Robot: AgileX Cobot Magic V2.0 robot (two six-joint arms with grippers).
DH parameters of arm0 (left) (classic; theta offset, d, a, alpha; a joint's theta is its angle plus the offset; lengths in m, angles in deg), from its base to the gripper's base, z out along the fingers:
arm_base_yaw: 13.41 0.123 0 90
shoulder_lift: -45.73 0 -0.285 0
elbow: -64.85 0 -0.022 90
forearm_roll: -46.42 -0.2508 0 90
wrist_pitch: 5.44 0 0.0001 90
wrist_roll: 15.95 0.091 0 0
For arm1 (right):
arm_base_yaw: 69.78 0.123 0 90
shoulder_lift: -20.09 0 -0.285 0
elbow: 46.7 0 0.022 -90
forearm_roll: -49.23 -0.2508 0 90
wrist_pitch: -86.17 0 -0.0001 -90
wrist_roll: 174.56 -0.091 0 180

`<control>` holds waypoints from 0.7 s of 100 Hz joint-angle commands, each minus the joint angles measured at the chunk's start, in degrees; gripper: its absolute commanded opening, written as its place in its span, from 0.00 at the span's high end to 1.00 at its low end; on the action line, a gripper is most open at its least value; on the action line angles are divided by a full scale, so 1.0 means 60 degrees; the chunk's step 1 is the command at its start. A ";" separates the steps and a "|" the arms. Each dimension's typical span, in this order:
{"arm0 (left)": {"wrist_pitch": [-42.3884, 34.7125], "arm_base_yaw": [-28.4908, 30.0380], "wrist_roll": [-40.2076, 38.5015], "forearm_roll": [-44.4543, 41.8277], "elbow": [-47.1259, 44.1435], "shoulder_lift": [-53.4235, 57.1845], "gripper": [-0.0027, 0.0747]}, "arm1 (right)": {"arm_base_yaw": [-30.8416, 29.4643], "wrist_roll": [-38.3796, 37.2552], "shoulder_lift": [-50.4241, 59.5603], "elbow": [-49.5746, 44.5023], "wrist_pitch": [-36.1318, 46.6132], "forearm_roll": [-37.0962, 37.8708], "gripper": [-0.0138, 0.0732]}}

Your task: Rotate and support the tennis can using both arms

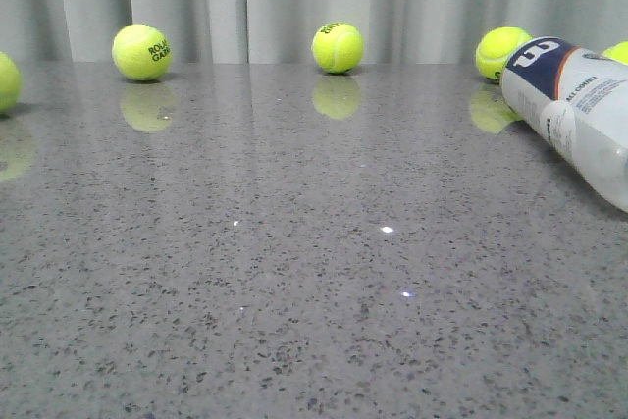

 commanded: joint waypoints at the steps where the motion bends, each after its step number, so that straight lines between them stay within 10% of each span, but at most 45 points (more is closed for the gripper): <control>1: -0.0716 -0.0090 -0.0050 0.0083 -0.0428 0.0325 0.99 | 0.0019 0.0057 0.0174 -0.0028 0.0716 -0.0020 0.91; 70: -0.0716 -0.0090 -0.0050 0.0083 -0.0428 0.0325 0.99 | 0.0020 0.0657 0.0174 -0.0028 0.1120 0.1127 0.91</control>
